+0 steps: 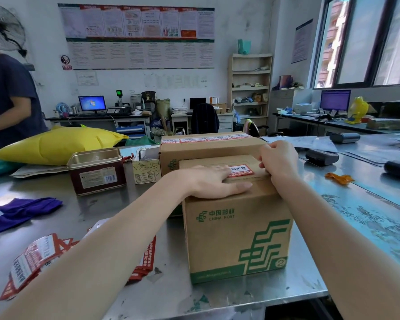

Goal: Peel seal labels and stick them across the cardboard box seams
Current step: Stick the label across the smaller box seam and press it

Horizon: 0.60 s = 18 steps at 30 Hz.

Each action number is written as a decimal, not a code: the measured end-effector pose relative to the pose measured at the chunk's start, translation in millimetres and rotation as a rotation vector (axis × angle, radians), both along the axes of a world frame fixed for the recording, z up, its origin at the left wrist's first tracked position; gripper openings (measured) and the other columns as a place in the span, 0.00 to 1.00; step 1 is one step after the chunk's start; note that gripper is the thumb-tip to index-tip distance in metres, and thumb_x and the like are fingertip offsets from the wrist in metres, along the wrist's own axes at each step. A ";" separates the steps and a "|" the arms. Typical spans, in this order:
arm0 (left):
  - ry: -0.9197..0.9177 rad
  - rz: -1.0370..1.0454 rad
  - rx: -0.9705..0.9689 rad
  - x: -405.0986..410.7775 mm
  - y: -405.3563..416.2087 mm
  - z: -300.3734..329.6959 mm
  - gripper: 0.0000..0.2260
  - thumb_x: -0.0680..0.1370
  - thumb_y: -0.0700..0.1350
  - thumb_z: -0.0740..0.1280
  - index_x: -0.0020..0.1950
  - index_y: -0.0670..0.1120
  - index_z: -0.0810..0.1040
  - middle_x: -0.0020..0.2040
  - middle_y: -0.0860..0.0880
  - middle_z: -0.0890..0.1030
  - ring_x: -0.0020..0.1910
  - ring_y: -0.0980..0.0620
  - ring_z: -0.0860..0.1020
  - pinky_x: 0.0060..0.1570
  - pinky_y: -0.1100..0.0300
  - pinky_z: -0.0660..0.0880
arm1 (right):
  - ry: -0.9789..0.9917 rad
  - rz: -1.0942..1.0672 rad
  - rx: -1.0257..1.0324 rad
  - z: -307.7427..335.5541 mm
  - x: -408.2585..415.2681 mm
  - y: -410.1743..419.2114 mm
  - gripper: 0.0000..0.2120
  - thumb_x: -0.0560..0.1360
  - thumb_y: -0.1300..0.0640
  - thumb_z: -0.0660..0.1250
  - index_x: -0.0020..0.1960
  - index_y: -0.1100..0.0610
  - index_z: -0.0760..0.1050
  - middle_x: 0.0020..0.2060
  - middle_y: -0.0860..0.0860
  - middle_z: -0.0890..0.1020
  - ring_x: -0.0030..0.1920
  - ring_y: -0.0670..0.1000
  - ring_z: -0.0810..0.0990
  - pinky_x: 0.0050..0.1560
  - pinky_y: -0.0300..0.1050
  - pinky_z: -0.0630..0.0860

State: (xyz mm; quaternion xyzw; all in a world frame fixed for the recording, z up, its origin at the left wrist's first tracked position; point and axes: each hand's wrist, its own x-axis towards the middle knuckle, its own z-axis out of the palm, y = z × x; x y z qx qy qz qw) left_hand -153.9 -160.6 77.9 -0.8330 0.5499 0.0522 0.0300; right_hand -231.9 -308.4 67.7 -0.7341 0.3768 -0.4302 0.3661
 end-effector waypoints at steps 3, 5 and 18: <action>0.056 -0.036 -0.028 -5.5 -19.4 -0.7 0.39 0.73 0.72 0.45 0.77 0.50 0.50 0.78 0.52 0.50 0.77 0.53 0.50 0.74 0.51 0.50 | -0.013 0.010 0.006 0.0 -1.2 0.3 0.12 0.73 0.63 0.56 0.40 0.65 0.78 0.27 0.54 0.77 0.27 0.49 0.71 0.27 0.40 0.64; 0.093 -0.072 -0.058 -8.0 -27.7 -1.1 0.37 0.74 0.71 0.46 0.77 0.51 0.53 0.78 0.51 0.51 0.77 0.53 0.51 0.74 0.50 0.50 | -0.019 0.023 0.012 0.4 -2.2 0.4 0.12 0.72 0.63 0.57 0.37 0.64 0.77 0.26 0.54 0.76 0.26 0.49 0.71 0.27 0.40 0.66; 0.151 -0.151 -0.111 5.4 8.6 -6.8 0.34 0.74 0.70 0.48 0.76 0.56 0.53 0.77 0.58 0.53 0.75 0.58 0.52 0.74 0.54 0.50 | 0.036 0.118 -0.081 -2.9 2.3 0.2 0.12 0.73 0.63 0.58 0.40 0.65 0.79 0.32 0.54 0.82 0.34 0.50 0.78 0.39 0.50 0.79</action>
